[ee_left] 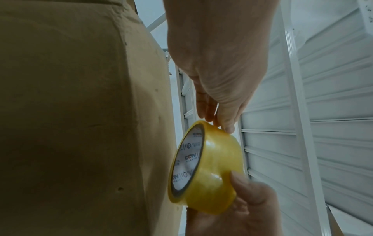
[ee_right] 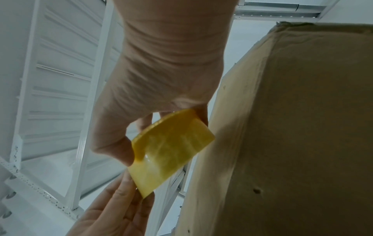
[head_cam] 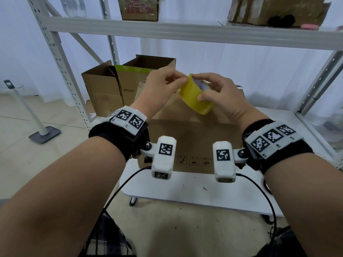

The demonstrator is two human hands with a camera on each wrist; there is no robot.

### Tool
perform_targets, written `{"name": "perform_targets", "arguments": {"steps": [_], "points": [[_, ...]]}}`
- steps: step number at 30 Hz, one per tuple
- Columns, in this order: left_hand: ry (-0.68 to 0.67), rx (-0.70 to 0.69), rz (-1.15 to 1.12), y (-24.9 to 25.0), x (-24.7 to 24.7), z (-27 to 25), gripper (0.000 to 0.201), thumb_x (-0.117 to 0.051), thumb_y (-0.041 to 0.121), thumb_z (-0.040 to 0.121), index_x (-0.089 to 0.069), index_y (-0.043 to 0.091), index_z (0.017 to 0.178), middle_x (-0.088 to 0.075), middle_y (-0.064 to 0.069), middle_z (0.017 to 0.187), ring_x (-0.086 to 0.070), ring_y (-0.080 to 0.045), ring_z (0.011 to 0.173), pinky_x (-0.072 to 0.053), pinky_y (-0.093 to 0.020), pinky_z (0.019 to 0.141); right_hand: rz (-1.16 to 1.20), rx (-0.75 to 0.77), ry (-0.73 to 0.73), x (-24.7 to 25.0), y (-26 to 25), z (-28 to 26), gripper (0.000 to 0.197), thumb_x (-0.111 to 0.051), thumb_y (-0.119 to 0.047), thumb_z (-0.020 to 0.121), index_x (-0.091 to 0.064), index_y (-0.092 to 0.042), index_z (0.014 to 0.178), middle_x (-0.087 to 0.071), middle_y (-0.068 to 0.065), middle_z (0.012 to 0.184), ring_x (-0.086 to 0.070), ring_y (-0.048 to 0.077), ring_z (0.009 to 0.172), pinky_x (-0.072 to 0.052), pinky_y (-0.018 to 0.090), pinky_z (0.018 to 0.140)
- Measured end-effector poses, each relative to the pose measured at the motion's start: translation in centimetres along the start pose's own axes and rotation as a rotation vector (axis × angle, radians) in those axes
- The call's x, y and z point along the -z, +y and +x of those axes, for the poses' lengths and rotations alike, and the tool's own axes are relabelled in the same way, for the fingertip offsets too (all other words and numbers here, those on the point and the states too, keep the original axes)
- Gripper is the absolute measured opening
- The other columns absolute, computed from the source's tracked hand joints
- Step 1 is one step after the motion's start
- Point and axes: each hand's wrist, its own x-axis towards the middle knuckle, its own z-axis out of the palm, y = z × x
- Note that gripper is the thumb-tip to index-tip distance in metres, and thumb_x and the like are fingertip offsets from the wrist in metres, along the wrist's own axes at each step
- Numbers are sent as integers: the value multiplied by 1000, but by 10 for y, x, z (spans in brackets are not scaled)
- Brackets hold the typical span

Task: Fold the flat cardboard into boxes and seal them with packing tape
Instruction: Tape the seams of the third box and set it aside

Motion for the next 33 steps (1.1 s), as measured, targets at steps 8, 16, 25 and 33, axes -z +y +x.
{"name": "perform_targets", "arguments": {"steps": [8,16,25,33], "points": [[-49,-42,190,1,-1,1,11,-56,13,95,-63,6,98,-56,11,81,-53,-1,72,-45,-13,70,9,-43,-46,1,-7,-1,9,-63,-41,52,-67,-34,56,-62,-3,124,-53,5,120,-42,26,86],[-87,18,330,0,-4,-2,8,-45,14,100,-49,11,94,-49,7,80,-50,-14,75,-44,-25,69,-154,9,70,4,-5,11,23,-60,-28,83,-58,-11,68,-50,-3,66,-43,0,61,-35,14,59],[-71,141,66,7,-9,0,9,-45,12,99,-50,8,94,-54,2,80,-53,-8,71,-47,-15,63,-363,146,156,6,-8,14,33,-66,-36,90,-57,-9,74,-45,1,66,-40,7,60,-31,15,55],[-61,349,-318,1,-8,-2,34,-59,17,95,-49,-1,123,-64,-10,97,-65,-10,80,-54,-22,76,-389,154,209,8,-3,15,40,-67,-41,85,-57,-6,70,-41,1,62,-37,9,58,-29,20,54]]}}
